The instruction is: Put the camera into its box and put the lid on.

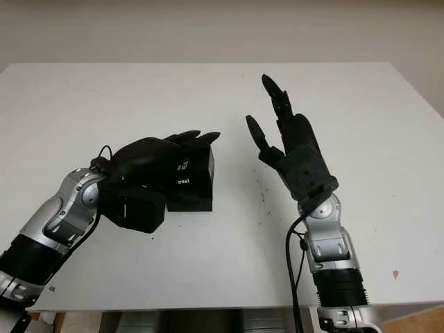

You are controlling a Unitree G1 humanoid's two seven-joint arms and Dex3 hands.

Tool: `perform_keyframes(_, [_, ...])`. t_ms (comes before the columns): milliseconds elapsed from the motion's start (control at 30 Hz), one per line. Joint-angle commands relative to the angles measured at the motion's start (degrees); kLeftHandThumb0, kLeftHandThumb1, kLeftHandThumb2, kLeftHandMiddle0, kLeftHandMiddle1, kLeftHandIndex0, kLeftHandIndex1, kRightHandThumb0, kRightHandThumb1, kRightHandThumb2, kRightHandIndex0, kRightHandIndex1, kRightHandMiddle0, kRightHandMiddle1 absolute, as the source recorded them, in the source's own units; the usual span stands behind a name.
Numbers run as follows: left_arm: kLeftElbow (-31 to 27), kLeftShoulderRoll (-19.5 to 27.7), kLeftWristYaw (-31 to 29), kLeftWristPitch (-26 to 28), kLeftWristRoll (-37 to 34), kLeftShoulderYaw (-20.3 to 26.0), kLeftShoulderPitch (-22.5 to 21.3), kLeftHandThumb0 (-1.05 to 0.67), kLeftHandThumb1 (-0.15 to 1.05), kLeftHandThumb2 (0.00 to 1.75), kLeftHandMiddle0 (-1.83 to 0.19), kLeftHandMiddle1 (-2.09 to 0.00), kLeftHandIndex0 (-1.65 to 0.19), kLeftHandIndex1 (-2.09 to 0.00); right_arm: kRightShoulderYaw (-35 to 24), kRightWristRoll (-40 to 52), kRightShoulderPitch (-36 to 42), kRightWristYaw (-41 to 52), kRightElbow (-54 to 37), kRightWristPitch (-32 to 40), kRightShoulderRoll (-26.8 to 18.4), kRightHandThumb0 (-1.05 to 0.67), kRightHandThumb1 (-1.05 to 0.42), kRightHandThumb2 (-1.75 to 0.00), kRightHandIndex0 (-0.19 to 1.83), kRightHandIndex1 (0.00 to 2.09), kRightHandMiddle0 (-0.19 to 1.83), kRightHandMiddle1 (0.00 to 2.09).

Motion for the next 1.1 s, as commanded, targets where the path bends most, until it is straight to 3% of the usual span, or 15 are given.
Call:
perform_keyframes(0, [1.96, 1.09, 1.17, -0.31, 0.79, 0.21, -0.92, -0.52, 1.05, 0.28, -0.03, -0.07, -0.01, -0.09, -0.05, -0.02, -0.36, 0.10, -0.87, -0.14, -0.57, -0.75, -1.05, -0.56, 0.03, 0.05, -0.10, 0.38])
perform_keyframes(267, [4.45, 1.73, 3.87, -4.36, 4.21, -1.25, -1.57, -0.54, 1.05, 0.30, -0.06, -0.07, -0.03, -0.09, 0.07, -0.14, 0.09, 0.05, -1.43, 0.38, -0.32, -0.75, -1.05, -0.56, 0.02, 0.05, -0.12, 0.39])
perform_keyframes(500, [3.06, 0.38, 4.23, -5.31, 0.86, 0.56, 0.05, -0.55, 1.05, 0.30, -0.15, -0.10, -0.09, -0.11, 0.12, 0.50, 0.28, -0.05, -0.64, -1.06, 0.03, -0.73, -1.05, -0.55, 0.02, 0.05, -0.12, 0.39])
perform_keyframes(533, [2.53, -0.20, 4.63, -5.22, -0.63, 1.33, 0.61, -0.53, 1.05, 0.29, -0.18, -0.66, -0.22, -0.39, 0.23, 0.39, 0.34, 0.04, -0.55, -1.29, -0.14, -0.72, -1.05, -0.56, 0.02, 0.05, -0.12, 0.39])
perform_keyframes(567, [2.18, -0.54, 4.86, -5.11, -1.66, 1.79, 0.95, -0.52, 1.05, 0.28, -0.13, -1.07, -0.17, -0.80, 0.31, 0.28, 0.37, 0.08, -0.50, -1.46, -0.25, -0.72, -1.05, -0.56, 0.02, 0.05, -0.12, 0.39])
perform_keyframes(600, [1.56, -0.76, 4.91, -4.80, -2.35, 2.07, 1.26, -0.52, 1.05, 0.28, -0.11, -1.29, -0.09, -1.10, 0.30, 0.35, 0.39, 0.20, -0.47, -1.38, -0.28, -0.72, -1.05, -0.56, 0.02, 0.05, -0.12, 0.39])
perform_keyframes(633, [1.16, -0.80, 4.93, -4.59, -2.70, 2.14, 1.44, -0.51, 1.05, 0.30, -0.11, -1.65, -0.06, -1.46, 0.27, 0.40, 0.41, 0.26, -0.47, -1.31, -0.27, -0.72, -1.05, -0.56, 0.02, 0.05, -0.12, 0.39])
perform_keyframes(700, [0.18, -0.68, 4.67, -4.30, -3.13, 2.14, 1.68, -0.48, 1.05, 0.32, -0.15, -1.95, -0.06, -1.79, 0.21, 0.45, 0.55, 0.34, -0.78, -0.71, -0.17, -0.73, -1.05, -0.56, 0.02, 0.05, -0.12, 0.38])
perform_keyframes(733, [0.05, -0.57, 4.71, -4.49, -3.20, 2.08, 1.70, -0.45, 1.05, 0.33, -0.20, -2.04, -0.04, -1.97, 0.16, 0.49, 0.57, 0.29, -0.65, -1.01, -0.11, -0.73, -1.05, -0.56, 0.01, 0.05, -0.11, 0.37])
perform_keyframes(800, [0.20, -0.42, 4.95, -4.90, -3.12, 1.96, 1.67, -0.44, 1.05, 0.35, -0.26, -2.08, -0.04, -2.06, 0.06, 0.66, 0.57, 0.29, -0.40, -1.46, -0.06, -0.73, -1.05, -0.56, 0.01, 0.05, -0.11, 0.37])
perform_keyframes(933, [0.49, -0.04, 5.61, -5.36, -1.93, 1.46, 1.59, -0.47, 1.05, 0.43, -0.49, -2.09, -0.25, -2.09, 0.01, 0.68, 0.81, 0.40, -0.79, -0.98, -0.19, -0.73, -1.05, -0.56, 0.01, 0.05, -0.11, 0.36])
perform_keyframes(1067, [0.52, 0.06, 6.06, -5.37, -0.92, 1.40, 1.70, -0.49, 1.05, 0.49, -0.61, -2.09, -0.30, -2.09, -0.10, 1.23, 0.88, 0.47, -1.02, -0.62, -0.01, -0.73, -1.05, -0.55, 0.00, 0.04, -0.11, 0.35])
